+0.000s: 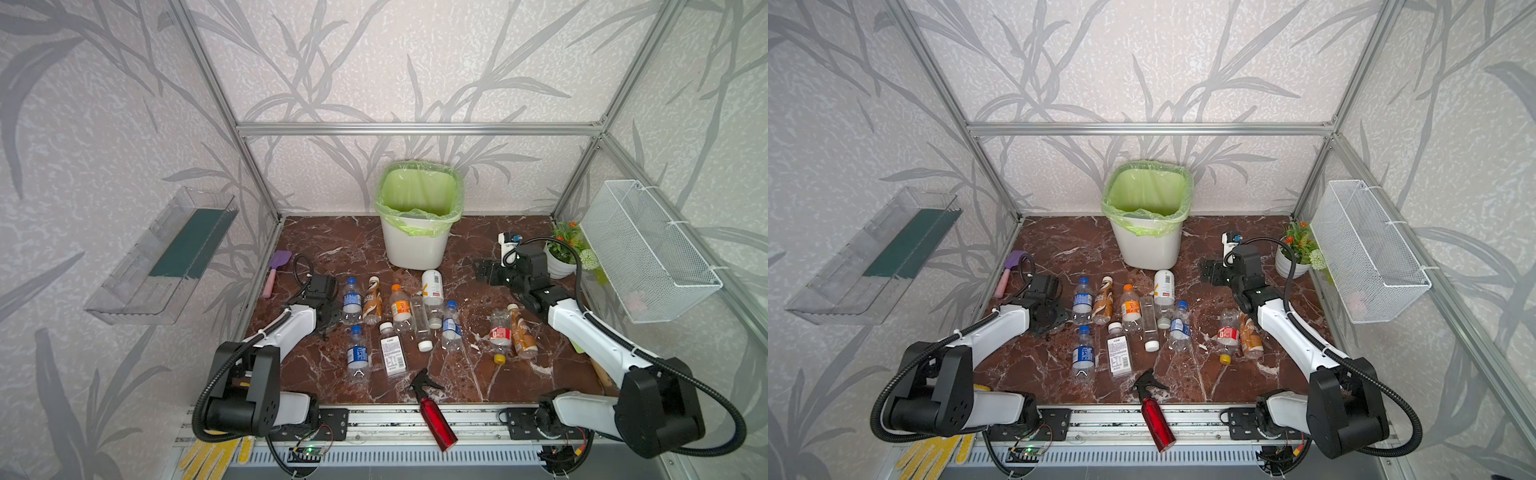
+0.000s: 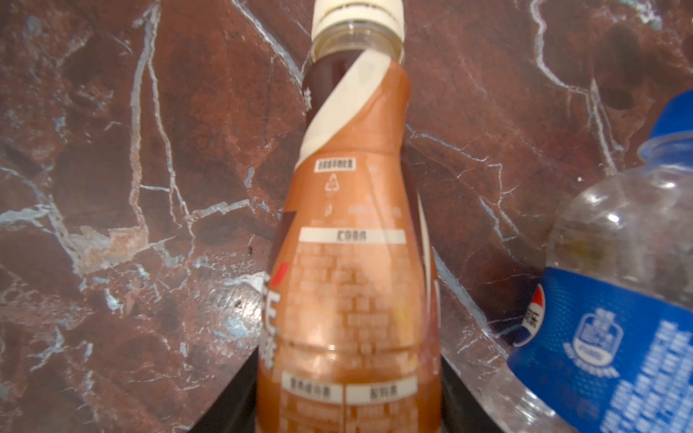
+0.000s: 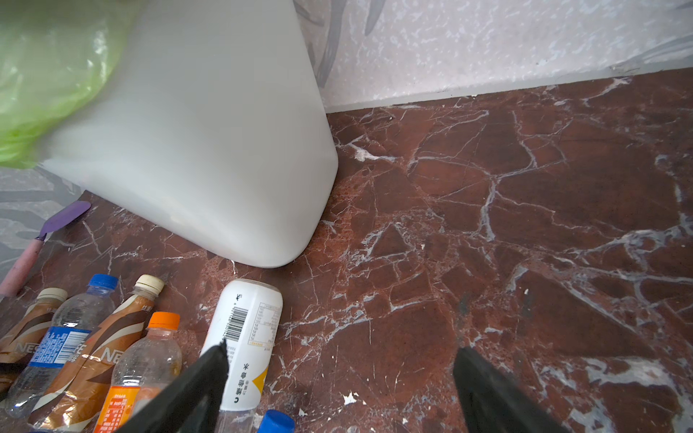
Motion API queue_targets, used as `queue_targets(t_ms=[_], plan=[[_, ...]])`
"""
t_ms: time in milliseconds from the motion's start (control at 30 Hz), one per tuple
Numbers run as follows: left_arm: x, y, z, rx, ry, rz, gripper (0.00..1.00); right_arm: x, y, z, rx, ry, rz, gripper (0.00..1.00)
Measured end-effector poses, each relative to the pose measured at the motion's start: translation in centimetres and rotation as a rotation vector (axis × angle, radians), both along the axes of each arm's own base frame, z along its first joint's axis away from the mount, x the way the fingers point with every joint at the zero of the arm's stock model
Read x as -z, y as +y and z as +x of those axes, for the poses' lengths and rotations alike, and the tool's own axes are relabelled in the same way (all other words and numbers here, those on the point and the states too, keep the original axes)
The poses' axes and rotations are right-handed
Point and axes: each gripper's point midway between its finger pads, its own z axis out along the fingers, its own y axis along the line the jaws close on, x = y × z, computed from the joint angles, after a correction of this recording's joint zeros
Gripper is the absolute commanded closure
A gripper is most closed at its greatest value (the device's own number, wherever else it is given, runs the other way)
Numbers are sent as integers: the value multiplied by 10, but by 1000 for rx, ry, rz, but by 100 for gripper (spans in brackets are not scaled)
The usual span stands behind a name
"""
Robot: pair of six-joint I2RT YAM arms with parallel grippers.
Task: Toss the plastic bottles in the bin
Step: 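Grasp the Nescafe coffee bottle with the left gripper while the right arm withdraws, then lift the Nescafe bottle with the left gripper over the bin and release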
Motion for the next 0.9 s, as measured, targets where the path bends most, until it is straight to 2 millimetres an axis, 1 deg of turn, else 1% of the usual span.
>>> queue_targets(t_ms=[100, 167, 267, 467, 600, 700, 733, 800, 867, 900], plan=[[-2, 1, 1, -1, -9, 3, 48, 0, 0, 0, -1, 1, 1, 6], [-9, 0, 4, 2, -40, 0, 48, 0, 0, 0, -2, 1, 2, 6], [-32, -3, 14, 21, -137, -12, 49, 0, 1, 0, -3, 1, 2, 6], [-100, -12, 29, 105, -398, -32, 49, 1, 1, -1, -4, 2, 2, 6], [-147, -27, 35, 222, -540, -28, 49, 3, 1, -2, -5, 8, 0, 7], [-203, -50, 47, 355, -676, -16, 49, 8, 0, -3, -6, 18, -1, 7], [-228, -61, 53, 409, -737, -16, 49, 9, 1, -4, -7, 21, 1, 7], [-285, -85, 68, 512, -845, -29, 49, 10, 1, -5, -9, 26, 7, 7], [-361, -120, 93, 639, -952, -51, 42, 9, 4, -4, -13, 24, 24, 7], [-400, -139, 106, 694, -1017, -62, 37, 8, 5, -3, -16, 20, 31, 8]])
